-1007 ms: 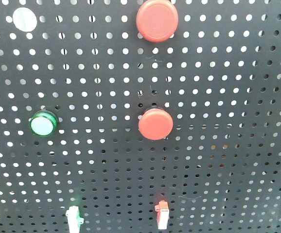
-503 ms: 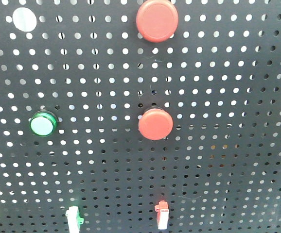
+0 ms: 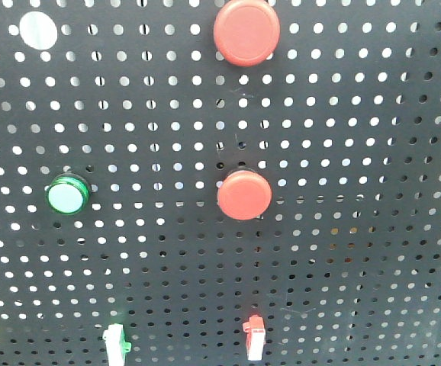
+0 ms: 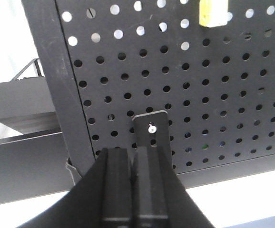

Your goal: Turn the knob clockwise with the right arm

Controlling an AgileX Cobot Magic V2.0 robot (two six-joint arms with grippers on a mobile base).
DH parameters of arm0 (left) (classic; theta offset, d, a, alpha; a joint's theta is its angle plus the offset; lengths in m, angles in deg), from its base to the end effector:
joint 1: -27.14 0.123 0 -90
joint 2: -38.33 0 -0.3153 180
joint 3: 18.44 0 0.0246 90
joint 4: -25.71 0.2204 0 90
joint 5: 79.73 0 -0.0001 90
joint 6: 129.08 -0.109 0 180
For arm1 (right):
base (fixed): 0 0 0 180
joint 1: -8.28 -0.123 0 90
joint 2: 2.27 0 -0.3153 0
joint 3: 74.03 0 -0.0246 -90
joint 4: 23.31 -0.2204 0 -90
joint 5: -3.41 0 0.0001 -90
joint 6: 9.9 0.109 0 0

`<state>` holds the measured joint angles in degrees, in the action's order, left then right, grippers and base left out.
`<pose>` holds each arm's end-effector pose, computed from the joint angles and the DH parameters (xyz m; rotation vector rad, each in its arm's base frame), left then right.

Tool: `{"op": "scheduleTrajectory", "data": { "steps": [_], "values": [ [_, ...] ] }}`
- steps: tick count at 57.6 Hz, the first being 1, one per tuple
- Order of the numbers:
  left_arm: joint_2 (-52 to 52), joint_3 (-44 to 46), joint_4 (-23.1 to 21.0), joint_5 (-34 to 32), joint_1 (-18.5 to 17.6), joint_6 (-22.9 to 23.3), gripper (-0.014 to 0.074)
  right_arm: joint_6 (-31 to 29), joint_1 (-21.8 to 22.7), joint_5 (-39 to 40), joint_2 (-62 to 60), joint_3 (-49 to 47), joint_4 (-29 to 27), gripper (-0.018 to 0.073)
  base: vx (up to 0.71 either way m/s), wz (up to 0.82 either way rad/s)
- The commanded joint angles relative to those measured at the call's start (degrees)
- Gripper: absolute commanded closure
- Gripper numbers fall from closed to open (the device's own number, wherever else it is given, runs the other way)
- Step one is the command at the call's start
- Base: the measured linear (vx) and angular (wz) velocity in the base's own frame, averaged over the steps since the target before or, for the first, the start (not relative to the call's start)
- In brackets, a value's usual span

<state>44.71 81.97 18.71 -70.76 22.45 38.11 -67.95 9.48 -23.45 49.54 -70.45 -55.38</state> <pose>0.0131 -0.0032 0.1887 0.1671 1.6474 0.0003 0.0768 0.0246 0.5370 -0.5244 1.2800 -0.2723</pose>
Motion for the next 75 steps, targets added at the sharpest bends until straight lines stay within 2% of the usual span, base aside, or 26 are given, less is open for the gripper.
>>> {"op": "scheduleTrajectory", "data": {
  "steps": [1,18,26,37,59,75],
  "values": [
    [-0.9,-1.9,-0.3,-4.9,-0.4,0.1,0.0603,-3.6,0.1,2.1,1.8,-3.1,-4.8,0.0491,0.00,0.00],
    [-0.9,-1.9,-0.3,-4.9,-0.4,0.1,0.0603,-3.5,0.1,0.6,3.7,-3.4,-3.7,0.0305,0.00,0.00],
    [-0.9,-1.9,-0.3,-4.9,-0.4,0.1,0.0603,-3.5,0.1,2.1,3.7,-3.4,-3.3,0.0266,0.00,0.00],
    [-0.9,-1.9,-0.3,-4.9,-0.4,0.1,0.0603,-3.1,0.1,3.2,3.7,-3.4,-1.1,0.0267,0.00,0.00],
    [-0.9,-1.9,-0.3,-4.9,-0.4,0.1,0.0603,-1.9,0.1,3.1,4.7,-3.4,-1.0,0.0331,0.00,0.00],
    [-0.9,-1.9,-0.3,-4.9,-0.4,0.1,0.0603,0.1,0.1,2.9,6.9,-3.4,-0.9,0.0332,0.00,0.00]
  ]
}}
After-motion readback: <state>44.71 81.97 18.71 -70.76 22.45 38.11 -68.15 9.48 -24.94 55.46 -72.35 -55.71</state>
